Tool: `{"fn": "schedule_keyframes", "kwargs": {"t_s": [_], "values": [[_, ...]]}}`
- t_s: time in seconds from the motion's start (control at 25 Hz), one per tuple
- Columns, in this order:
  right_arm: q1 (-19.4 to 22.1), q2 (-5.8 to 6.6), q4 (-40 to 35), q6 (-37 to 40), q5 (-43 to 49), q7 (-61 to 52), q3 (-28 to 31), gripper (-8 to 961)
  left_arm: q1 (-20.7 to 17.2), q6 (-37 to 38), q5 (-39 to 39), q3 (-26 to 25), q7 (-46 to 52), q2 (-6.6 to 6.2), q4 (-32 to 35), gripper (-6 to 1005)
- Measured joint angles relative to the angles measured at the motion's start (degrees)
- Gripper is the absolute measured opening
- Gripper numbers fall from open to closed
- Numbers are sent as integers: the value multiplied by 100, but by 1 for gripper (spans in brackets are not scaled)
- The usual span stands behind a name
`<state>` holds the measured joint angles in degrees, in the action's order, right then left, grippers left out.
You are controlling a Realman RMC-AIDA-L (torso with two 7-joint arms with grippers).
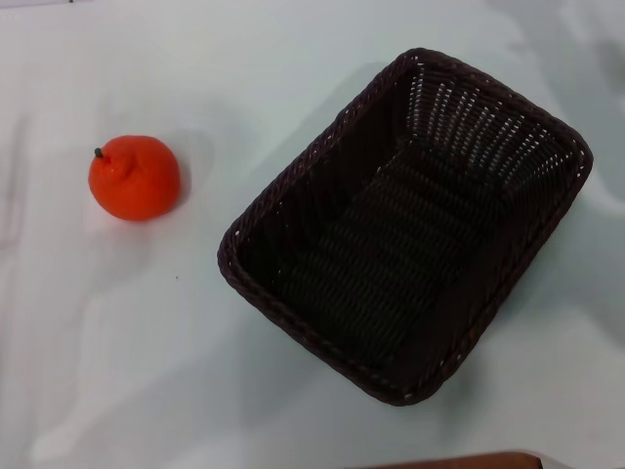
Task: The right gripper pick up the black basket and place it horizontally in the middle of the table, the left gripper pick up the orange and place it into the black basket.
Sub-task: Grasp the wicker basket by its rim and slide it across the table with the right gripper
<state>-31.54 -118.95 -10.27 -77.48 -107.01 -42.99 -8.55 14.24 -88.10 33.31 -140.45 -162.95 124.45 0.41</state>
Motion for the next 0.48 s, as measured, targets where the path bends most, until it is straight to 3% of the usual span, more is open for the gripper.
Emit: {"fn": "schedule_keyframes", "kwargs": {"t_s": [0.16,0.48], "values": [[16,-17,-283,238,15,-442,-425,946,5,2,0,6,0,0,3,921],[17,-25,-299,268,-10,-433,-436,945,7,1,0,4,0,0,3,921]]}}
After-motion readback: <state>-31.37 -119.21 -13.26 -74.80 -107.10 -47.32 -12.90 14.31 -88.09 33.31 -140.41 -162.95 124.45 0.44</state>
